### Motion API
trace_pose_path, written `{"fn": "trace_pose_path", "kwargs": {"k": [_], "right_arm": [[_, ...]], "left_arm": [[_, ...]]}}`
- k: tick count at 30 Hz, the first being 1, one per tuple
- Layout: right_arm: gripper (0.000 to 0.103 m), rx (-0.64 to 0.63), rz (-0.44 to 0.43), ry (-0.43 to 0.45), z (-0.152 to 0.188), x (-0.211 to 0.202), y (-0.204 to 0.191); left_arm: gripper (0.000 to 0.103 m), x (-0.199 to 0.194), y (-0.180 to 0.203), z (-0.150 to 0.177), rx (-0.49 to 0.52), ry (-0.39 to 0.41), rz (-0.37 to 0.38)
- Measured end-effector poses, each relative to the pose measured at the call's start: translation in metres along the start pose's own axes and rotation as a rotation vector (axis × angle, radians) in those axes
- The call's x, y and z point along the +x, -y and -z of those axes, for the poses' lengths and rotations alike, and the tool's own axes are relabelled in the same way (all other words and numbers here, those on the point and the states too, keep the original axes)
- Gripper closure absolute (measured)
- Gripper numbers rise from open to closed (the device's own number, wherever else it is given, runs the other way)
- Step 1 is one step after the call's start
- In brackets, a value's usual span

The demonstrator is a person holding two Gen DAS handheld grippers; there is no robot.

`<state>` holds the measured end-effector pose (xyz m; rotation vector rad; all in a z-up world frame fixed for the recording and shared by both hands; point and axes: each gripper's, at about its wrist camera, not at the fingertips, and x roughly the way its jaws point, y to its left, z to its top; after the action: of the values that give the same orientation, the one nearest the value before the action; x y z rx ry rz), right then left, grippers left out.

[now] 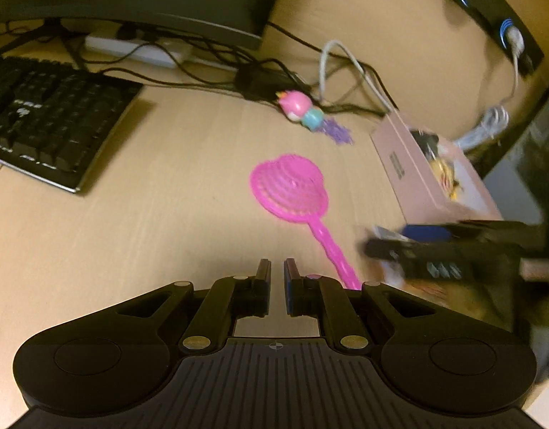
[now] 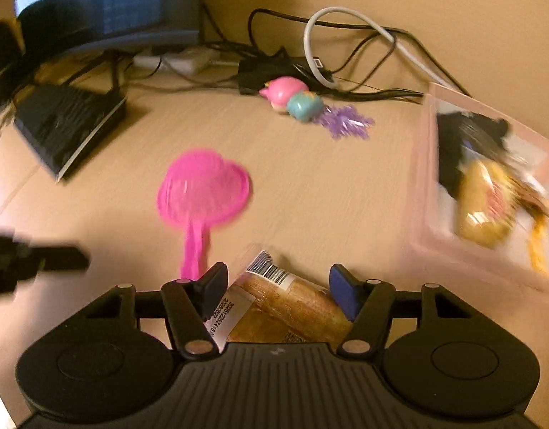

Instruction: Organize objects

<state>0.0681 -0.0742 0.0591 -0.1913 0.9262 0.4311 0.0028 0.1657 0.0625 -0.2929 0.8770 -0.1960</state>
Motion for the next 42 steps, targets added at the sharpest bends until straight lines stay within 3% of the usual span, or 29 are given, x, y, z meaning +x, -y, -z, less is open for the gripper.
{"fn": "trace_pose_path", "kwargs": {"k": [3,7,10,15,20,23,28,31,35,38,40,42], "right_arm": [[0.039,-0.080,0.090,0.039,0.031,-0.025,0.002],[0.026,-0.114,0.227,0.076,0.060,-0.051,0.016],[0.017,-0.008,0.222,0.103,0.076,-0.073,0.035],[0.016,0.090,0.233,0.109,0.101,-0.091,0.053],[0.016,0.133,0.226,0.080,0.118,-0.095,0.054],[0.007,0.140,0.221,0.082,0.125,-0.098,0.051],[0.003,0.144,0.215,0.081,0.132,-0.104,0.054],[0.002,0.158,0.188,0.078,0.132,-0.103,0.057],[0.002,0.159,0.162,0.076,0.127,-0.093,0.058],[0.002,0.121,0.157,0.087,0.119,-0.084,0.058],[0.002,0.080,0.177,0.090,0.114,-0.080,0.058],[0.002,0.026,0.252,0.103,0.112,-0.077,0.061]], "left_arm": [[0.094,0.006,0.010,0.007,0.005,-0.028,0.000],[0.091,0.012,0.027,0.008,-0.012,-0.022,0.006],[0.089,0.014,0.041,0.006,-0.025,0.023,-0.023],[0.087,0.039,0.062,-0.006,-0.083,0.043,-0.090],[0.086,0.069,0.075,-0.019,-0.160,0.063,-0.203],[0.083,0.084,0.083,-0.025,-0.121,0.070,-0.300],[0.082,0.096,0.091,-0.030,-0.056,0.098,-0.365],[0.082,0.095,0.092,-0.027,0.019,0.095,-0.338],[0.086,0.079,0.079,-0.011,0.060,0.093,-0.239],[0.086,0.064,0.075,0.004,0.135,0.074,-0.218],[0.086,0.056,0.075,0.012,0.178,0.060,-0.215],[0.086,0.050,0.074,0.018,0.205,0.050,-0.200]]}}
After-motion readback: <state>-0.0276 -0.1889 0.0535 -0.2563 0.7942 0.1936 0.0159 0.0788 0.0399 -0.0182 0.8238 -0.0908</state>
